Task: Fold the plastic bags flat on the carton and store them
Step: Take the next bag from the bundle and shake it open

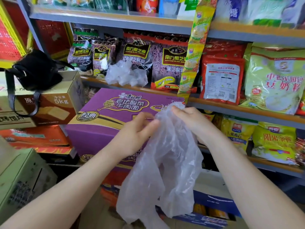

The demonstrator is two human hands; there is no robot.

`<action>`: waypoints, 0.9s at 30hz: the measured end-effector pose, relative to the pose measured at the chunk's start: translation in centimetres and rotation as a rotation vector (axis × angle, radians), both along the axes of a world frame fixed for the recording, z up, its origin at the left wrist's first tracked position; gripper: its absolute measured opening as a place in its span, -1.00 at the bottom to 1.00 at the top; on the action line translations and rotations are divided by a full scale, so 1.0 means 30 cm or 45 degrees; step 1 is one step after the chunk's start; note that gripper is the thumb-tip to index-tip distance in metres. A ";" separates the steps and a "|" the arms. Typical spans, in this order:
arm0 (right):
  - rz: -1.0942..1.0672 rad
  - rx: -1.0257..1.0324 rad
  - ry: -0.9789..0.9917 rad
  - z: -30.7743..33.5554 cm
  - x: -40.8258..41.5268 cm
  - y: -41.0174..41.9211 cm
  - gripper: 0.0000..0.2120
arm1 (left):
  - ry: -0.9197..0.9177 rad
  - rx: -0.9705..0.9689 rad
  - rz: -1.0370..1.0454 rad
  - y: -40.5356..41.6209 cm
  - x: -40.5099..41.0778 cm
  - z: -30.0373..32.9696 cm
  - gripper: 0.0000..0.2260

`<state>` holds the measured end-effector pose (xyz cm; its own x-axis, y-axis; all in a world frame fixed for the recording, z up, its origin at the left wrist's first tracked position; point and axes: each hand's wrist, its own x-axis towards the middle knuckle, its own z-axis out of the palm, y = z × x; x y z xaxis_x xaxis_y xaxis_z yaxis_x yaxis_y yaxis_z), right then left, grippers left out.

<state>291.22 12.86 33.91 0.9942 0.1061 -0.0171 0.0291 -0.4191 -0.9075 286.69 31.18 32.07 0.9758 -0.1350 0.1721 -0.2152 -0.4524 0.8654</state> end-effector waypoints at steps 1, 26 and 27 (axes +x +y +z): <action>0.024 0.007 -0.002 0.002 -0.005 0.017 -0.52 | -0.071 0.018 -0.028 -0.035 -0.009 0.008 -0.59; 0.334 0.034 -0.260 -0.015 -0.038 -0.011 -0.68 | -0.546 0.109 0.106 -0.024 0.025 -0.002 -0.86; 0.315 0.009 -0.316 -0.012 -0.040 -0.018 -0.66 | -0.546 0.072 0.108 -0.020 0.023 -0.007 -0.85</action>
<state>290.01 12.30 33.57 0.9123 0.3433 0.2232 0.3488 -0.3658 -0.8629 287.37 30.58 31.86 0.8259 -0.0782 0.5583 -0.5093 -0.5282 0.6794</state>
